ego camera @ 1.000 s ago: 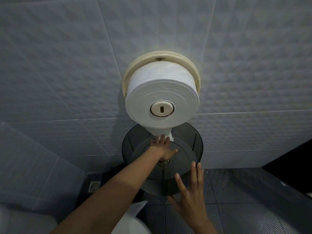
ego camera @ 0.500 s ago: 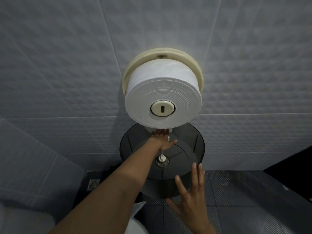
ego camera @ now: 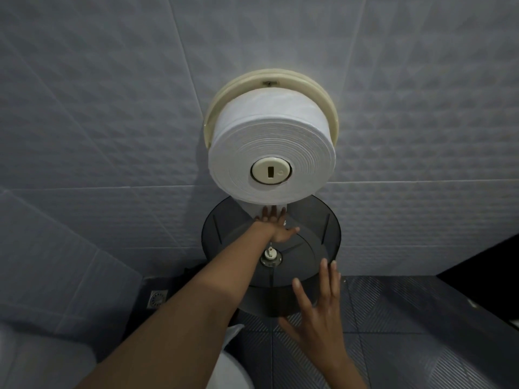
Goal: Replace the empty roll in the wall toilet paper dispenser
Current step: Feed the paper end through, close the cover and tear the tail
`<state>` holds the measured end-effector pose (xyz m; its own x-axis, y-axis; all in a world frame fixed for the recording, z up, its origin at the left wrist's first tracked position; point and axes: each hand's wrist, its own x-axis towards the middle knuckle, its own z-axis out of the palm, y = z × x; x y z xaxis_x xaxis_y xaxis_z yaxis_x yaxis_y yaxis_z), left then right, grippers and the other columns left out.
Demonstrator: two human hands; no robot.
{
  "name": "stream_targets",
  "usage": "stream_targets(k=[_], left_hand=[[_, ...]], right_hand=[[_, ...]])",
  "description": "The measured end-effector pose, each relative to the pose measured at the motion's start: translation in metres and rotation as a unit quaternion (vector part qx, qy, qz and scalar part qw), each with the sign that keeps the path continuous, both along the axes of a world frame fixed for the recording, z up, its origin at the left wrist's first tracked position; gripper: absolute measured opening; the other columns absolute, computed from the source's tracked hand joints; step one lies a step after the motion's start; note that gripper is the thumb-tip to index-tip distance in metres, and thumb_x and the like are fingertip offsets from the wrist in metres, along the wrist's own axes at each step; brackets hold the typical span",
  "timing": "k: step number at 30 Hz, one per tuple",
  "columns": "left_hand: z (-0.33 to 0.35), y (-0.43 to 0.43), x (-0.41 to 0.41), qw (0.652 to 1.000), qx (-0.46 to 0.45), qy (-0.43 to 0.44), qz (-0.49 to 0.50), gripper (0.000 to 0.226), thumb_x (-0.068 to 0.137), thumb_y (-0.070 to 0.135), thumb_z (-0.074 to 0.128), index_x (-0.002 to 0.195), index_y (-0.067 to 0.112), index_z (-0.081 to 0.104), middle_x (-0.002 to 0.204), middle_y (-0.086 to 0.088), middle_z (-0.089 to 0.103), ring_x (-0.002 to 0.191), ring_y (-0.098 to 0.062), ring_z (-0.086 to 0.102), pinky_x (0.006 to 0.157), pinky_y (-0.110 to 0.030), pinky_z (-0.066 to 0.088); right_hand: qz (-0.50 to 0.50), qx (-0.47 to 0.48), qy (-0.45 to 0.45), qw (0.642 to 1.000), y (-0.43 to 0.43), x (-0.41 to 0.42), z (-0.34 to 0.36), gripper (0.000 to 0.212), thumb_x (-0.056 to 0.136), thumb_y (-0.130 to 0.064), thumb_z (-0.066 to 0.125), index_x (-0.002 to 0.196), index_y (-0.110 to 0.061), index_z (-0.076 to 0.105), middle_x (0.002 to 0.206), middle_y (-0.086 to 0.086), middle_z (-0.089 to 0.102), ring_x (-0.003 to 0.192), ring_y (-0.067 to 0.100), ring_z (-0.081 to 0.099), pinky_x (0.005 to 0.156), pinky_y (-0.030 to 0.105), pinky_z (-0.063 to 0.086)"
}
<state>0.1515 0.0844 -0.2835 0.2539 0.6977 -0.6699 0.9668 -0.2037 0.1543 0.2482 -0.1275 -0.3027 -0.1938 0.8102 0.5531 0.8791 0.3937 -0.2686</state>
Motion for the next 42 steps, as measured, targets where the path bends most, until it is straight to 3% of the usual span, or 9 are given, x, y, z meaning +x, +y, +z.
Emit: stream_targets(k=[8, 14, 19, 24, 26, 29, 33, 38, 42], left_hand=[[0.002, -0.003, -0.004, 1.0, 0.003, 0.006, -0.004, 0.08, 0.091, 0.067, 0.019, 0.15, 0.027, -0.018, 0.157, -0.006, -0.029, 0.145, -0.033, -0.025, 0.116, -0.058, -0.008], [0.028, -0.017, -0.012, 1.0, -0.025, 0.013, 0.008, 0.083, 0.088, 0.072, 0.018, 0.15, 0.029, -0.016, 0.157, -0.004, -0.029, 0.143, -0.035, -0.027, 0.113, -0.065, -0.01], [0.086, -0.048, -0.031, 0.995, -0.083, -0.049, -0.015, 0.07, 0.096, 0.06, 0.024, 0.153, 0.022, 0.008, 0.163, -0.002, 0.001, 0.15, -0.025, 0.003, 0.121, -0.042, 0.006], [0.139, -0.1, -0.084, 0.978, 0.059, -0.185, 0.068, 0.051, 0.098, 0.052, 0.031, 0.138, 0.026, 0.049, 0.148, -0.003, 0.046, 0.136, -0.023, 0.041, 0.111, -0.036, 0.03], [0.147, -0.123, -0.102, 0.952, 0.173, -0.242, 0.074, 0.045, 0.099, 0.047, 0.034, 0.136, 0.028, 0.051, 0.145, -0.001, 0.05, 0.137, -0.021, 0.04, 0.116, -0.039, 0.024], [0.143, -0.146, -0.12, 0.91, 0.262, -0.31, 0.081, 0.052, 0.098, 0.048, 0.034, 0.147, 0.03, 0.032, 0.159, 0.003, 0.023, 0.149, -0.017, 0.01, 0.122, -0.04, 0.009], [0.145, -0.157, -0.128, 0.897, 0.265, -0.347, 0.062, 0.087, 0.078, 0.079, 0.028, 0.148, 0.042, -0.01, 0.159, 0.01, -0.022, 0.146, -0.01, -0.023, 0.118, -0.035, -0.005], [0.153, -0.148, -0.126, 0.902, 0.285, -0.322, 0.047, 0.116, 0.058, 0.091, 0.04, 0.142, 0.045, -0.025, 0.149, 0.009, -0.043, 0.143, -0.017, -0.03, 0.12, -0.044, -0.002], [0.154, -0.13, -0.121, 0.892, 0.317, -0.312, 0.082, 0.115, 0.074, 0.06, 0.065, 0.143, 0.041, -0.025, 0.151, 0.005, -0.041, 0.146, -0.02, -0.023, 0.121, -0.051, 0.008]], right_hand=[[-0.001, 0.001, 0.001, 1.0, -0.003, -0.001, -0.001, 0.124, 0.059, -0.04, 0.083, 0.151, -0.034, 0.0, 0.159, 0.018, -0.01, 0.144, 0.047, 0.001, 0.106, 0.069, 0.022], [-0.004, -0.014, 0.014, 1.0, -0.005, -0.002, 0.006, 0.112, 0.069, -0.046, 0.072, 0.151, -0.034, -0.002, 0.158, 0.019, -0.01, 0.144, 0.047, 0.003, 0.11, 0.064, 0.021], [0.004, -0.024, 0.028, 0.999, -0.003, 0.004, 0.023, 0.127, 0.057, -0.041, 0.084, 0.151, -0.033, -0.001, 0.159, 0.017, -0.011, 0.145, 0.045, 0.0, 0.106, 0.065, 0.026], [0.016, -0.037, 0.064, 0.997, 0.0, 0.002, 0.06, 0.115, 0.064, -0.043, 0.077, 0.151, -0.034, 0.003, 0.159, 0.015, -0.008, 0.145, 0.045, 0.002, 0.109, 0.06, 0.024], [0.022, -0.051, 0.073, 0.996, 0.003, 0.002, 0.076, 0.112, 0.065, -0.045, 0.074, 0.151, -0.034, 0.004, 0.159, 0.015, -0.008, 0.146, 0.043, 0.0, 0.11, 0.058, 0.024], [0.026, -0.072, 0.08, 0.994, 0.011, 0.003, 0.101, 0.109, 0.064, -0.049, 0.071, 0.151, -0.034, 0.005, 0.16, 0.014, -0.009, 0.147, 0.039, -0.004, 0.11, 0.06, 0.024], [0.027, -0.099, 0.089, 0.991, 0.027, 0.007, 0.13, 0.108, 0.062, -0.059, 0.068, 0.15, -0.029, 0.013, 0.16, 0.011, -0.009, 0.148, 0.034, -0.006, 0.109, 0.061, 0.026], [0.046, -0.102, 0.132, 0.985, 0.052, 0.012, 0.166, 0.11, 0.058, -0.063, 0.071, 0.148, -0.036, 0.013, 0.161, 0.003, -0.005, 0.148, 0.026, 0.0, 0.112, 0.044, 0.026], [0.06, -0.099, 0.158, 0.981, 0.077, 0.016, 0.194, 0.106, 0.058, -0.058, 0.078, 0.145, -0.04, 0.02, 0.16, 0.001, 0.004, 0.148, 0.02, 0.009, 0.113, 0.034, 0.024]])
